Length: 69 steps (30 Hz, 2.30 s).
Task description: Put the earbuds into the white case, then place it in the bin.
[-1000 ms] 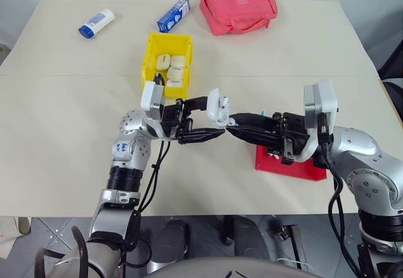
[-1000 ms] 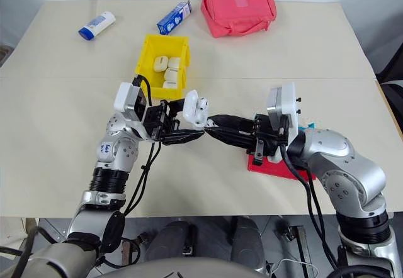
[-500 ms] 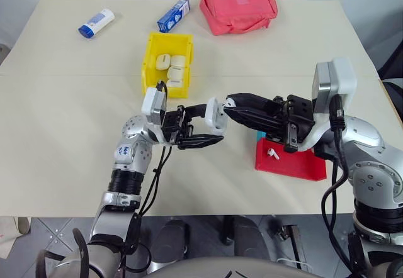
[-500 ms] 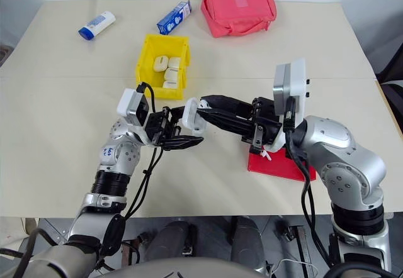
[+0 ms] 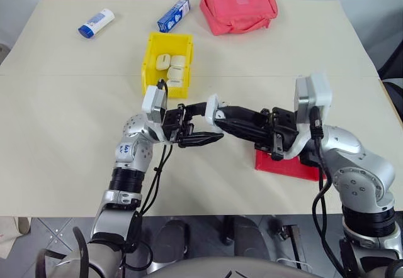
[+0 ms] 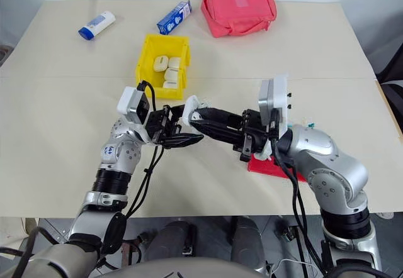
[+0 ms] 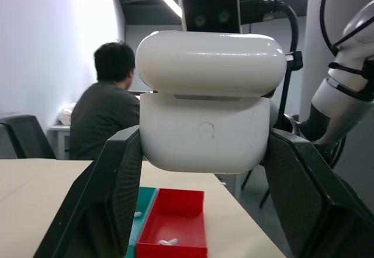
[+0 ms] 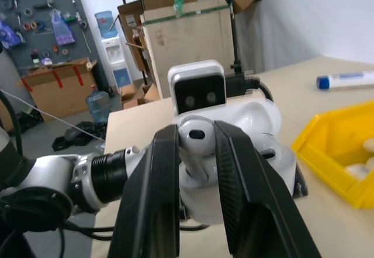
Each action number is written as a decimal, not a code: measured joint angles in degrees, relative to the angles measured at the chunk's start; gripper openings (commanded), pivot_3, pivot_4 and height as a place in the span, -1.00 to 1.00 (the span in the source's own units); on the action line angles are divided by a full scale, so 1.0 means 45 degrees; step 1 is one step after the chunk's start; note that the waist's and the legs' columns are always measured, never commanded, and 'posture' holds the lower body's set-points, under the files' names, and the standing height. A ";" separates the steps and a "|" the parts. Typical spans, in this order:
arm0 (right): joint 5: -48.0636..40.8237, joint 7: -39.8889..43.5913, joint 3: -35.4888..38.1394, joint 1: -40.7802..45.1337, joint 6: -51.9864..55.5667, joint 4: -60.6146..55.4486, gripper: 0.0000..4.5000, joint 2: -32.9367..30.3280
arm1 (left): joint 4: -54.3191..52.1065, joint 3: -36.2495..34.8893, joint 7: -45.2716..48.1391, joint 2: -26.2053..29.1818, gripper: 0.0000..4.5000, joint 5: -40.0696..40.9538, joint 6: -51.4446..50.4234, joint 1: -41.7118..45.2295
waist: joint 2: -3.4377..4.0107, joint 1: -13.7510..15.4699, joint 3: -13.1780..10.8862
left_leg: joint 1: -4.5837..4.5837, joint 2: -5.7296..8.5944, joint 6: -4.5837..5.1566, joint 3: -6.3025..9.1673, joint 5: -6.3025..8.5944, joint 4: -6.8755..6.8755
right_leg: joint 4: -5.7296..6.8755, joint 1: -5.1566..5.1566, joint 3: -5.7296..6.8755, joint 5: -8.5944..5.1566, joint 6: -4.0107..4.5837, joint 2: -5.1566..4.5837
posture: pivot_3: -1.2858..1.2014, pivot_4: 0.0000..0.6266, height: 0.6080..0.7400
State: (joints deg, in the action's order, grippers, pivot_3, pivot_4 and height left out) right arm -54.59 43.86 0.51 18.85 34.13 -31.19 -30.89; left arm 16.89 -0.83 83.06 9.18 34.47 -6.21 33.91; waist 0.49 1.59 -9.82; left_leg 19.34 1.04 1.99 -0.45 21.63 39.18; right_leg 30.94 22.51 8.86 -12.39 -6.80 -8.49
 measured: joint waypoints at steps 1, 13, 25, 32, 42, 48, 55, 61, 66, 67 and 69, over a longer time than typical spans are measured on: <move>0.0050 0.0042 -0.0002 -0.0028 -0.0069 0.0001 -0.78 0.0002 | -0.0014 0.0011 -0.0002 0.0000 0.22 0.0000 -0.0035 0.0000 | 0.0000 -0.0001 0.0000 | 0.0000 0.0000 0.0000 0.0000 0.0000 0.0000 | 0.0000 0.0000 0.0000 0.0000 0.0000 0.0000 | 0.03 -0.52 1.00; 0.0482 0.0547 -0.0063 -0.0818 -0.0906 0.0248 -0.78 0.0098 | -0.0012 0.0251 -0.0120 0.0095 0.22 -0.0102 -0.0295 -0.0006 | 0.0000 0.0004 0.0000 | -0.0001 0.0000 0.0000 0.0001 0.0001 0.0000 | 0.0000 0.0000 0.0000 0.0000 0.0000 0.0000 | 0.03 -0.52 1.00; 0.0522 0.0665 -0.0017 -0.0682 -0.0616 0.0429 -0.78 -0.0253 | -0.0013 0.0257 -0.0222 0.0210 0.22 -0.0200 -0.0266 -0.0066 | 0.0000 -0.0002 0.0000 | -0.0001 -0.0004 -0.0001 0.0003 0.0002 0.0000 | -0.0004 0.0001 -0.0001 0.0000 0.0000 0.0000 | 0.03 -0.52 1.00; 0.0544 0.0595 -0.0005 -0.0436 -0.0058 0.0444 -0.09 -0.0614 | -0.0001 -0.0100 -0.0238 0.0384 0.22 -0.0201 -0.0158 -0.0115 | 0.0000 -0.0005 0.0000 | 0.0002 -0.0009 -0.0004 0.0004 0.0005 0.0000 | -0.0010 0.0002 0.0001 -0.0001 0.0001 0.0000 | 0.03 -0.52 1.00; 0.0803 0.0047 -0.0036 -0.0197 0.0764 0.0237 0.05 -0.0662 | -0.0101 -0.0293 -0.0211 0.0260 0.22 -0.0003 0.0004 -0.0041 | -0.0001 0.0015 -0.0001 | 0.0010 -0.0006 -0.0003 0.0009 0.0007 -0.0001 | -0.0016 0.0002 0.0008 0.0000 -0.0001 -0.0004 | 0.03 -0.52 1.00; 0.0659 -0.0464 0.1478 -0.1001 0.1371 -0.0529 -0.12 -0.2236 | -0.0050 0.0247 -0.0107 0.1418 0.22 -0.0904 0.0042 0.0307 | -0.0002 0.0086 -0.0001 | 0.0015 -0.0003 0.0000 0.0009 0.0008 0.0000 | -0.0023 0.0001 0.0011 0.0001 -0.0002 -0.0003 | 0.03 -0.52 1.00; 0.0573 -0.2214 0.2729 -0.0799 0.2934 -0.1284 -0.98 -0.3921 | 0.0757 0.1075 -0.0261 0.2281 0.22 -0.2740 0.0999 0.1394 | 0.0001 0.0190 -0.0003 | 0.0024 -0.0012 -0.0001 0.0002 0.0013 0.0000 | -0.0027 0.0014 0.0007 0.0002 -0.0001 -0.0005 | 0.03 -0.52 1.00; 0.0543 -0.3125 0.0211 0.4742 0.5629 -0.1273 -0.98 -0.4556 | 0.1821 0.1833 -0.0900 0.2449 0.22 -0.4297 0.2032 0.2638 | 0.0012 0.0060 -0.0007 | 0.0042 -0.0044 -0.0019 0.0011 0.0014 -0.0011 | -0.0021 0.0046 0.0019 -0.0007 0.0024 0.0005 | 0.03 -0.52 1.00; 0.1000 -0.3048 -0.2270 0.6692 0.6937 -0.0850 -0.98 -0.3735 | 0.2279 0.2177 -0.1033 0.2343 0.22 -0.4733 0.2264 0.2862 | 0.0004 0.0000 -0.0003 | 0.0090 -0.0009 -0.0001 0.0034 0.0004 -0.0007 | -0.0026 0.0061 0.0039 -0.0004 0.0019 -0.0008 | 0.03 -0.52 1.00; 0.1164 -0.3005 -0.2573 0.6919 0.7007 -0.0708 -0.98 -0.3521 | 0.2426 0.2200 -0.1046 0.2348 0.22 -0.4775 0.2266 0.2866 | 0.0004 -0.0017 -0.0003 | 0.0091 0.0003 0.0005 0.0032 0.0001 0.0000 | -0.0025 0.0061 0.0033 0.0002 0.0010 -0.0010 | 0.03 -0.52 1.00; 0.1501 -0.2873 -0.2986 0.7278 0.7044 -0.0514 -0.98 -0.3245 | 0.2481 0.2229 -0.1086 0.2281 0.22 -0.4797 0.2331 0.2874 | 0.0002 -0.0012 -0.0003 | 0.0095 0.0013 0.0015 0.0033 -0.0005 0.0007 | -0.0025 0.0058 0.0028 0.0008 -0.0001 -0.0015 | 0.03 -0.52 1.00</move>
State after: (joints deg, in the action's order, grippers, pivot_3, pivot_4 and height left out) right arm -47.84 30.93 -12.93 51.60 65.83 -33.50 -45.50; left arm 28.05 9.20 78.17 19.44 12.88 4.28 46.84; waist 0.49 1.53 -9.84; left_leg 19.77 1.10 2.06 -0.30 21.61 39.21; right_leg 30.83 22.77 8.99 -12.35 -6.81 -8.56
